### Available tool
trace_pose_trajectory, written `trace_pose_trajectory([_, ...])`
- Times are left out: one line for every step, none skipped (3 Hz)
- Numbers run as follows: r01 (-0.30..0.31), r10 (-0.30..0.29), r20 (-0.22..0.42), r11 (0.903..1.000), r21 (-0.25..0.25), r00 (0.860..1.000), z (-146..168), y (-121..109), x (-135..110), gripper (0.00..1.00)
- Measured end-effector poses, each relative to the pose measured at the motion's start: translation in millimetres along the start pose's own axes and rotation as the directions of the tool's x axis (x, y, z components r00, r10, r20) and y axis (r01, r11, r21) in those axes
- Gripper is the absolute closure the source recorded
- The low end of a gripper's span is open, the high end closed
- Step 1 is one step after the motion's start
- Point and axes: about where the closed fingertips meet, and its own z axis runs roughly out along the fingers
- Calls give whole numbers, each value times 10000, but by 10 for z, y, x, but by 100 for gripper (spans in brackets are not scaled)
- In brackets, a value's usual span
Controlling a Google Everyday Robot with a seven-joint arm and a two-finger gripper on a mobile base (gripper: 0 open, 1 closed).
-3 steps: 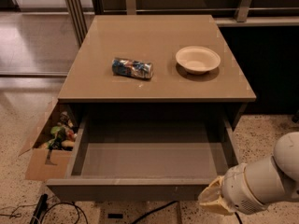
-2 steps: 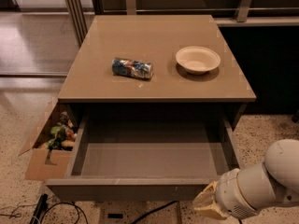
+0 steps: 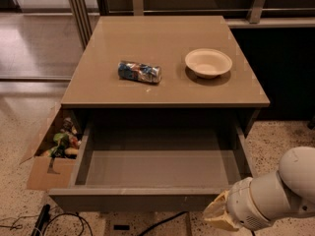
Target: Close top drawer
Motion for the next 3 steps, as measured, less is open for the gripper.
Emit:
trace_pose_trajectory([5, -5, -2, 10000, -26, 10000, 7, 0, -5, 27])
trace_pose_trajectory([109, -112, 174, 9998, 151, 9998, 93, -315, -188, 4])
trace_pose_trajectory([149, -157, 302, 9996, 251, 9994, 112, -459, -285, 0])
